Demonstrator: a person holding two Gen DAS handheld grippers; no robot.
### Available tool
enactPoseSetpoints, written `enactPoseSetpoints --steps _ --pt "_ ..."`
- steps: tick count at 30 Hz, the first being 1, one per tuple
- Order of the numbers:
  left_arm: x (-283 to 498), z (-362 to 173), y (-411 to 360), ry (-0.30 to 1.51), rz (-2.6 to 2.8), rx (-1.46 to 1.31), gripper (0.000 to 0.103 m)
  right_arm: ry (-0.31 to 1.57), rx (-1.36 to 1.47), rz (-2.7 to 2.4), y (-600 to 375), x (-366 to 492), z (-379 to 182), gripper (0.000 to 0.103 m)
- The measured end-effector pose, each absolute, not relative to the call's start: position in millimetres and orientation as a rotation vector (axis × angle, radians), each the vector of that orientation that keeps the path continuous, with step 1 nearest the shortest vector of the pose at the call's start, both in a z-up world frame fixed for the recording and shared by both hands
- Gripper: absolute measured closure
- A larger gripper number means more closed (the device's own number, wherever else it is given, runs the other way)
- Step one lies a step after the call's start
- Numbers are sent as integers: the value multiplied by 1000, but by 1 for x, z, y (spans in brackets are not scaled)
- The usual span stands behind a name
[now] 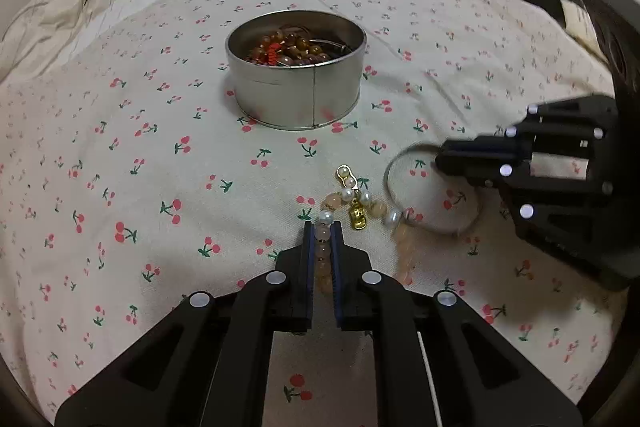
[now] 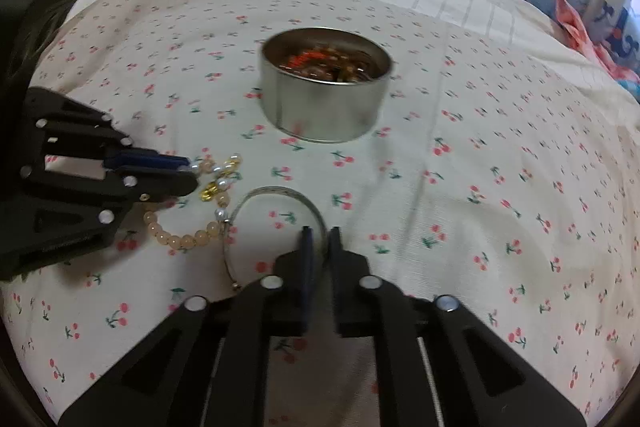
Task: Organize jewelry
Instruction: 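Grasp the pearl charm bracelet with the left tool while the right tool grasps the silver bangle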
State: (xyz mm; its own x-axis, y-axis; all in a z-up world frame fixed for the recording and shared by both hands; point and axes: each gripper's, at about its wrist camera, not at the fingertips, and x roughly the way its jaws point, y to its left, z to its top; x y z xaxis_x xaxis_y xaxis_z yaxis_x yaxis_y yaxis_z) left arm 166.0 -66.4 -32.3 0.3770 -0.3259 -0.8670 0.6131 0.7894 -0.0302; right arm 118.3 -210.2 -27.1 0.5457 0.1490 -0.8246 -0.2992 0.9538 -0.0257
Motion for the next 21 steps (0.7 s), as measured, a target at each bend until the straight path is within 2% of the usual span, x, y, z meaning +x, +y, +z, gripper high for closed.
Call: enactPoseSetpoints --steps 21 --pt "163 -33 -69 986 -575 369 95 1016 -153 254 -214 124 -40 99"
